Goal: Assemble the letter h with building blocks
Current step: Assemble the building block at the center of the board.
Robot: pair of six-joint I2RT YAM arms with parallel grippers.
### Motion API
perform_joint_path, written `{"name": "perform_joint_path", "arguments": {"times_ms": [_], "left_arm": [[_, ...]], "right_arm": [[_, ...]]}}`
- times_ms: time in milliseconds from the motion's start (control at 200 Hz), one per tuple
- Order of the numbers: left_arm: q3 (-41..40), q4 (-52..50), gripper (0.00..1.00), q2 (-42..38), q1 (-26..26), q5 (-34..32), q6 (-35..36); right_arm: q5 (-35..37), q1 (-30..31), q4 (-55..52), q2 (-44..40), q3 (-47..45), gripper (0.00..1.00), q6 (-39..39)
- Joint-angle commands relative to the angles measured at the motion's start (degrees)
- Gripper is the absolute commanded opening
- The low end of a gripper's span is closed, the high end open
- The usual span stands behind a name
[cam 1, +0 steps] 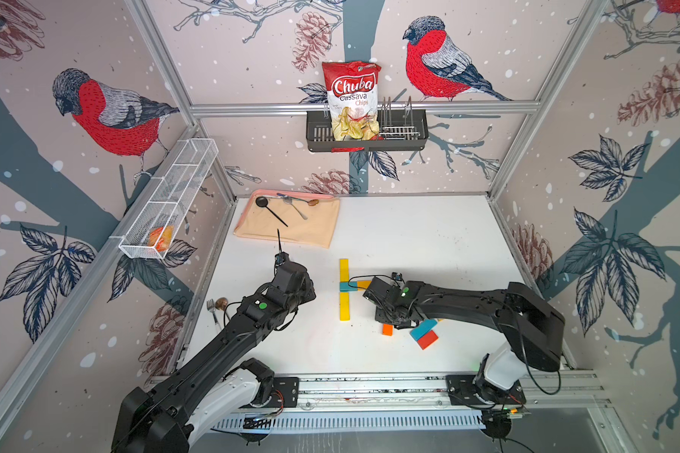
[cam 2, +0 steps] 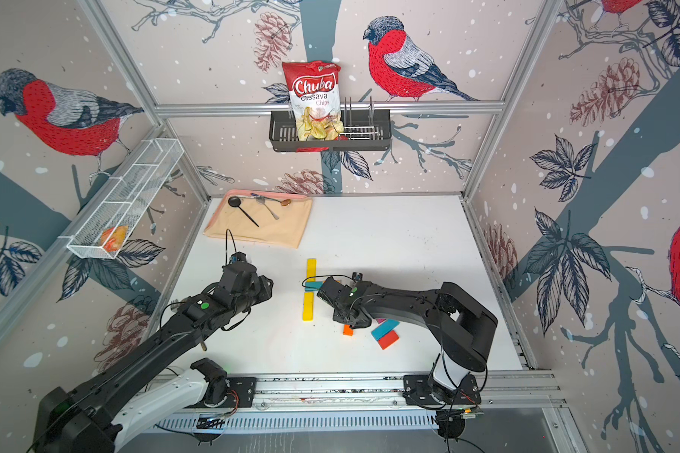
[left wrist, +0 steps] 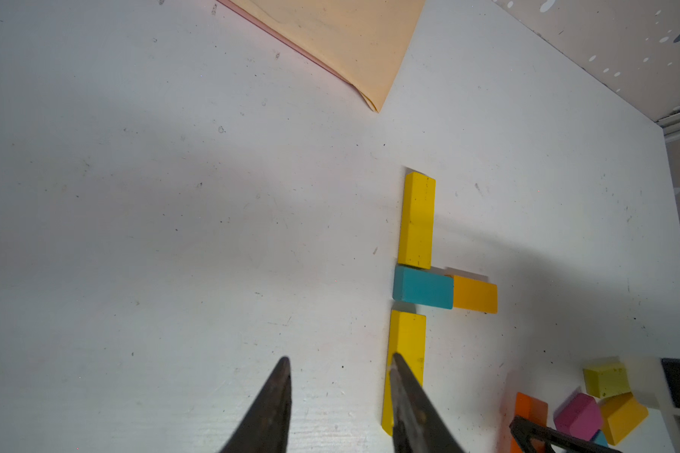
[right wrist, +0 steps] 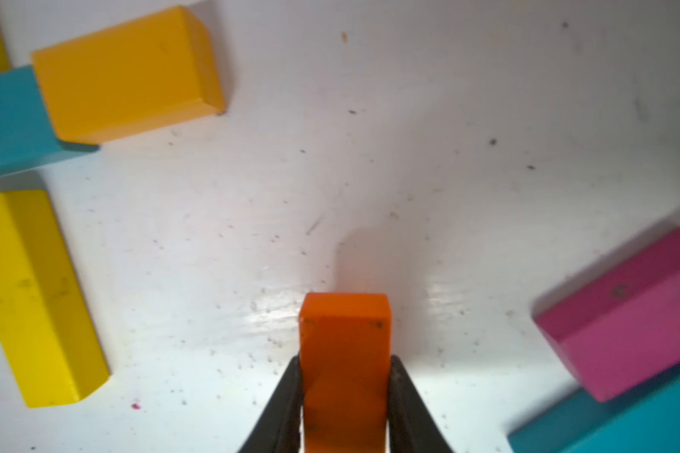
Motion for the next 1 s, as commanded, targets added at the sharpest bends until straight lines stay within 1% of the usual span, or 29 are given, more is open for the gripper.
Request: {"name": "perform_joint_path", "arguments": {"times_ms": [0,100,175,270,435,996], "left_arm": [[-1.3,2.6,0.39,0.0,0.3,1.9,-0.1],[-2.9,3.9,0.38,0.5,0.3,6.4,0.1],[-4.7,5.0,0.37,0.9,0.2,9.9,-0.6],[-7.1,5.8,0.37,0.9,0.0,12.0,-1.5],[-9.0,5.3,0.37,-0.4,-0.2,11.5,-1.6],[-8.6,4.9,0.37,0.6,-0.2,10.5,-0.7]], "right_arm": [[0.2,-0.1,-1.0,2.8,3.4,0.32,-4.2],[0.2,-0.9,-2.5,6.1,6.9,0.32,-6.5],[-0.5,-1.8,-2.1,6.8,7.6,0.32,-8.4],[-1.8,-2.7,-0.9,7.0,7.7,0.32,-9.8],[-2.7,-3.0,-1.0,8.7,8.9,0.32,-11.8],[-2.7,-4.5,-2.5,14.2,13.8,0.33,-13.2]]}}
